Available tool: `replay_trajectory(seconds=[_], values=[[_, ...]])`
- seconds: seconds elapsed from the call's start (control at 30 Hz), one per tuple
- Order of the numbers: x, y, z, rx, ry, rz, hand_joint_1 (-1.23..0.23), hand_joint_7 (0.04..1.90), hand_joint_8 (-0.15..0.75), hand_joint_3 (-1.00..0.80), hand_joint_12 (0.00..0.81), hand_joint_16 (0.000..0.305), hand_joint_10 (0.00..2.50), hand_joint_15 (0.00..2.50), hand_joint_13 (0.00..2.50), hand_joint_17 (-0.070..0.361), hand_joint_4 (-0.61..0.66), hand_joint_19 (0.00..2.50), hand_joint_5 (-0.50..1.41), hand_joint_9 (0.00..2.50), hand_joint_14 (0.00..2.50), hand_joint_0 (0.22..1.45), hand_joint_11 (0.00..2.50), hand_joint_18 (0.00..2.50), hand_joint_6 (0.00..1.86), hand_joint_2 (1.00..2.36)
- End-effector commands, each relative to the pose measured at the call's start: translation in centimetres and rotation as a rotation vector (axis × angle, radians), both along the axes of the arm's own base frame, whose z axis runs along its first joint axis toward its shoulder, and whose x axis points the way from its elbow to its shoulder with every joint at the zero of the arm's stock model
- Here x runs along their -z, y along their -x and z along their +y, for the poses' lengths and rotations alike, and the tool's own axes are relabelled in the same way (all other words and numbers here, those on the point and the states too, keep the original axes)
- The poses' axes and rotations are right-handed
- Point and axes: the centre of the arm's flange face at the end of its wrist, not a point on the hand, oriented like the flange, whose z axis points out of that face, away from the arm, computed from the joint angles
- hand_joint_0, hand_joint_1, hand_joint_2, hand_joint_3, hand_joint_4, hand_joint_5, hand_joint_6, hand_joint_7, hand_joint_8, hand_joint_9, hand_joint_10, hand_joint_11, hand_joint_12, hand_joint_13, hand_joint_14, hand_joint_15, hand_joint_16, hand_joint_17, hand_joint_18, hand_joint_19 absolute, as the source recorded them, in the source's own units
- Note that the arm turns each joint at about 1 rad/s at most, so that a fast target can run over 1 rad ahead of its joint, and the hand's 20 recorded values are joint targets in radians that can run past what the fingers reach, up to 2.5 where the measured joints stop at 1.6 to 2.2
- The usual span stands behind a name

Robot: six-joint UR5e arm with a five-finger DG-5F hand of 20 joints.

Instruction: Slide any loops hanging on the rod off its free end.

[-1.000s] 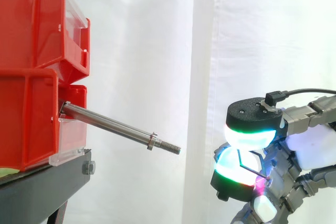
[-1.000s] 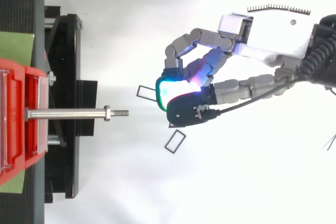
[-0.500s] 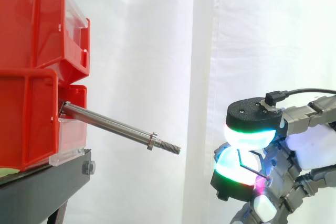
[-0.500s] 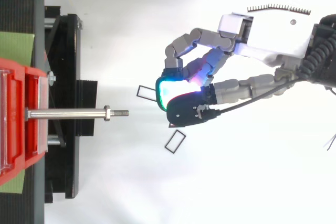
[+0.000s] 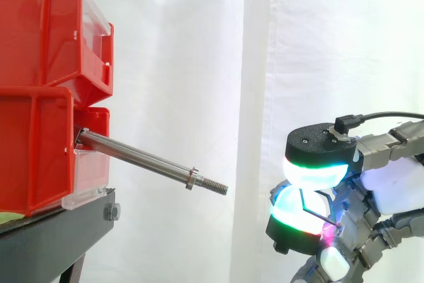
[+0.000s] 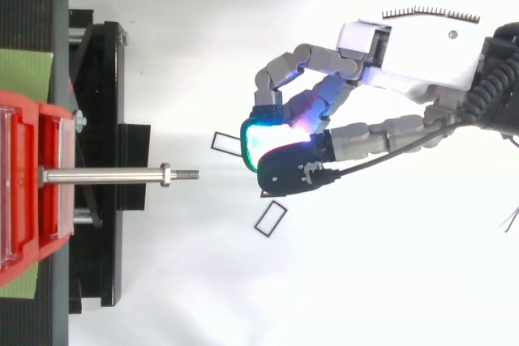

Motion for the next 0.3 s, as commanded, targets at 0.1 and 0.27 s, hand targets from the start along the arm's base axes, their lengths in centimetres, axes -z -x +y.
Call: replay_trajectory(seconds=[0.1,0.27], values=[[0.01,0.01,-0.02,0.000,0.000,0.000,-0.67,1.18,0.372,-0.02,0.384,0.060,0.00,0.16,0.72,0.135,0.13,0.33,-0.15,1.13,0.00,0.59,0.00,0.73,0.90,1.02],[0.01,0.01,-0.02,0.000,0.000,0.000,-0.67,1.18,0.406,-0.02,0.388,0.060,0.00,0.16,0.73,0.135,0.13,0.33,-0.15,1.13,0.01,0.59,0.03,0.73,0.90,1.02]])
